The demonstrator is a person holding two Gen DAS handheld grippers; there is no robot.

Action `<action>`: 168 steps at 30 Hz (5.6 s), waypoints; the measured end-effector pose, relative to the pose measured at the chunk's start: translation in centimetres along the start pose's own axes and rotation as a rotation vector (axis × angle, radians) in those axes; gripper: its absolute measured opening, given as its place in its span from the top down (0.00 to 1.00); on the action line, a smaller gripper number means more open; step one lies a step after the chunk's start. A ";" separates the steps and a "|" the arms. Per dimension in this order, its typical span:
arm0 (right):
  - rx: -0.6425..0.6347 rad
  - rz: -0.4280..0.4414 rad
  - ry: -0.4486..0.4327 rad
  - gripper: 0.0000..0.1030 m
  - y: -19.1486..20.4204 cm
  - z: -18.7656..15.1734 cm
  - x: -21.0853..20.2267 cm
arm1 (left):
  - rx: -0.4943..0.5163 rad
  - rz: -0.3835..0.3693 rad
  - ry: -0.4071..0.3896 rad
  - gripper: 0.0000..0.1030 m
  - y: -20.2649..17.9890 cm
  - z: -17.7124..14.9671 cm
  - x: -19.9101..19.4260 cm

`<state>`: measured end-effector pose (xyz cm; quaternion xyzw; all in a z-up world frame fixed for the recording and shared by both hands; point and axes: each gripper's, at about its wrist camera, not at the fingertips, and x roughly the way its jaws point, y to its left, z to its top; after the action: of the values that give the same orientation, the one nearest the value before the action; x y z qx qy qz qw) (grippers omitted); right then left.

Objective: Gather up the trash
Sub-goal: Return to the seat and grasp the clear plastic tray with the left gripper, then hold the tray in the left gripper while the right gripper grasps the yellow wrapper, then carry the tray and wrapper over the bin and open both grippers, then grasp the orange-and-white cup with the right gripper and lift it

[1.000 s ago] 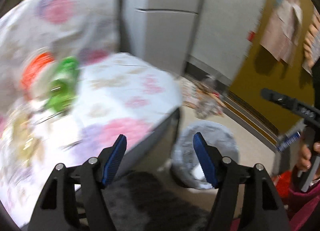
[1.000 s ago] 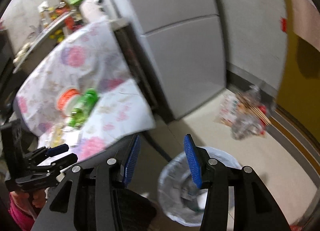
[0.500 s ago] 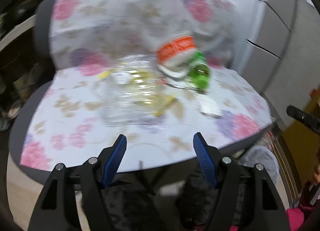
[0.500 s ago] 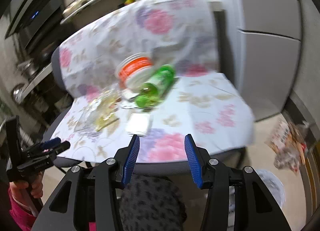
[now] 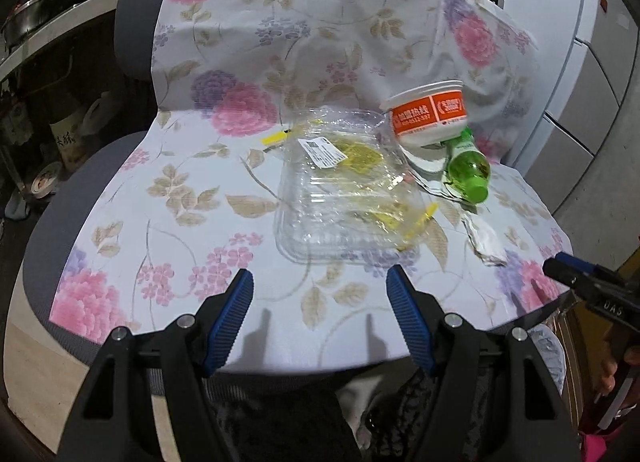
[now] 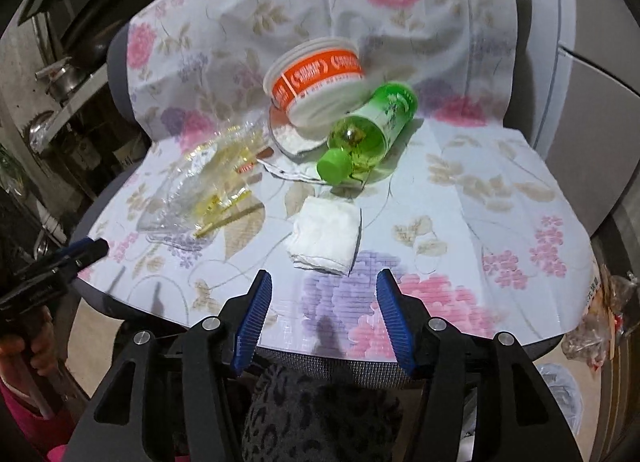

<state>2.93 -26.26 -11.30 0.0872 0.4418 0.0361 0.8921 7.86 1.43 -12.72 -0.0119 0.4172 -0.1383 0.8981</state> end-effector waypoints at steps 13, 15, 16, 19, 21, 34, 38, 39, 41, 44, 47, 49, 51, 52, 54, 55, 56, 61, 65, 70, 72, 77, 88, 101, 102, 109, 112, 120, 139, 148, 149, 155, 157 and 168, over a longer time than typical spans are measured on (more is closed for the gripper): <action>-0.002 -0.014 -0.024 0.46 -0.9 0.9 0.6 | -0.099 -0.043 0.092 0.64 3.1 5.3 8.2; 0.000 -0.019 -0.025 0.46 -1.1 1.0 0.6 | -0.110 -0.056 0.116 0.65 3.3 5.6 9.6; 0.001 -0.020 -0.025 0.46 -1.2 0.9 0.6 | -0.116 -0.057 0.130 0.68 3.4 5.8 10.2; 0.006 -0.026 -0.024 0.46 -1.4 0.9 0.6 | -0.124 -0.089 0.150 0.75 3.6 5.9 11.5; 0.007 -0.031 -0.025 0.46 -1.5 0.9 0.5 | -0.118 -0.092 0.142 0.83 3.5 6.1 11.4; -0.033 -0.020 -0.059 0.45 0.3 1.8 -0.1 | -0.220 -0.074 -0.182 0.95 5.1 5.9 -1.6; -0.055 -0.025 -0.034 0.28 1.2 1.6 1.8 | -0.239 0.007 -0.198 0.95 5.6 4.5 -3.6; -0.059 -0.027 -0.024 0.28 1.4 1.5 2.4 | -0.236 0.005 -0.192 0.95 5.6 4.4 -3.5; -0.067 -0.022 -0.001 0.28 2.1 1.5 3.6 | -0.233 -0.001 -0.172 0.95 5.6 3.7 -3.3; -0.101 0.042 -0.010 0.28 3.9 2.6 4.8 | -0.240 0.014 -0.164 0.95 6.1 3.3 -3.1; -0.126 0.092 -0.023 0.32 5.6 4.6 6.5 | -0.260 0.011 -0.169 0.95 6.9 3.2 -3.1; -0.135 0.109 -0.024 0.42 6.5 5.7 7.9 | -0.265 0.024 -0.170 0.95 7.3 3.3 -3.0; -0.151 0.119 -0.017 0.43 7.4 7.0 9.5 | -0.274 0.029 -0.164 0.95 7.9 3.3 -2.7; -0.156 0.116 -0.011 0.43 7.6 7.4 10.1 | -0.284 0.026 -0.158 0.95 8.4 3.3 -2.4; -0.151 0.114 0.012 0.44 8.0 8.3 11.8 | -0.291 0.031 -0.149 0.95 9.1 3.3 -1.9; -0.141 0.122 0.025 0.44 7.9 8.5 12.3 | -0.295 0.030 -0.144 0.95 9.3 3.3 -1.7; -0.128 0.135 0.038 0.46 7.9 8.7 12.8 | -0.301 0.026 -0.137 0.95 9.6 3.2 -1.4; -0.076 0.187 0.088 0.62 7.7 9.4 15.3 | -0.315 -0.001 -0.105 0.95 10.4 3.0 0.1; -0.069 0.186 0.086 0.60 8.3 10.2 16.5 | -0.329 -0.012 -0.090 0.95 10.9 2.9 0.9; -0.107 0.213 0.044 1.00 10.0 10.2 14.9 | -0.334 -0.001 -0.106 0.95 11.0 2.7 0.2; -0.145 0.209 -0.010 1.00 10.8 9.9 13.0 | -0.332 0.009 -0.117 0.95 10.9 2.8 -0.3; -0.171 0.186 -0.139 1.00 11.5 10.1 7.4 | -0.323 0.016 -0.150 0.95 10.0 3.0 -2.4; -0.189 0.198 -0.307 1.00 9.1 9.2 -3.5 | -0.278 -0.038 -0.213 0.95 6.3 3.1 -6.8; 0.013 0.026 -0.320 1.00 -0.4 2.4 -10.3 | -0.052 -0.128 -0.115 0.95 -5.4 1.4 -4.7; 0.028 0.007 -0.323 1.00 -1.1 1.9 -11.0 | -0.038 -0.129 -0.113 0.95 -6.0 1.3 -4.8; 0.136 -0.168 -0.330 1.00 -5.7 -3.5 -16.3 | 0.132 -0.216 -0.079 0.95 -12.7 0.2 -4.7; 0.190 -0.242 -0.309 1.00 -7.6 -5.8 -17.7 | 0.240 -0.287 -0.038 0.95 -16.9 -0.8 -4.3; 0.363 -0.401 -0.225 1.00 -12.4 -11.2 -20.4 | 0.497 -0.367 0.076 0.95 -25.9 -4.0 -2.9; 0.680 -0.413 0.085 0.66 -21.0 -18.8 -14.1 | 0.750 -0.467 0.432 0.79 -36.1 -10.1 4.1; 0.622 -0.477 -0.044 0.65 -21.2 -16.5 -17.3 | 0.650 -0.539 0.299 0.66 -34.6 -6.5 2.2; 0.617 -0.472 -0.051 0.65 -21.1 -16.3 -17.3 | 0.636 -0.526 0.278 0.66 -34.1 -6.1 1.9; 0.543 -0.418 -0.097 0.61 -18.9 -14.3 -17.2 | 0.520 -0.437 0.189 0.58 -29.6 -3.1 1.6; 0.501 -0.381 -0.126 0.56 -17.7 -13.0 -16.9 | 0.477 -0.400 0.158 0.54 -27.5 -2.3 1.4; 0.174 -0.127 -0.185 0.40 -8.4 -3.1 -11.8 | 0.193 -0.101 -0.006 0.35 -12.2 1.7 -1.2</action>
<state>-6.84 -35.78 -5.49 0.1390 0.3637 -0.0671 0.9186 5.51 -10.15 -9.05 0.0531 0.3983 -0.2227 0.8882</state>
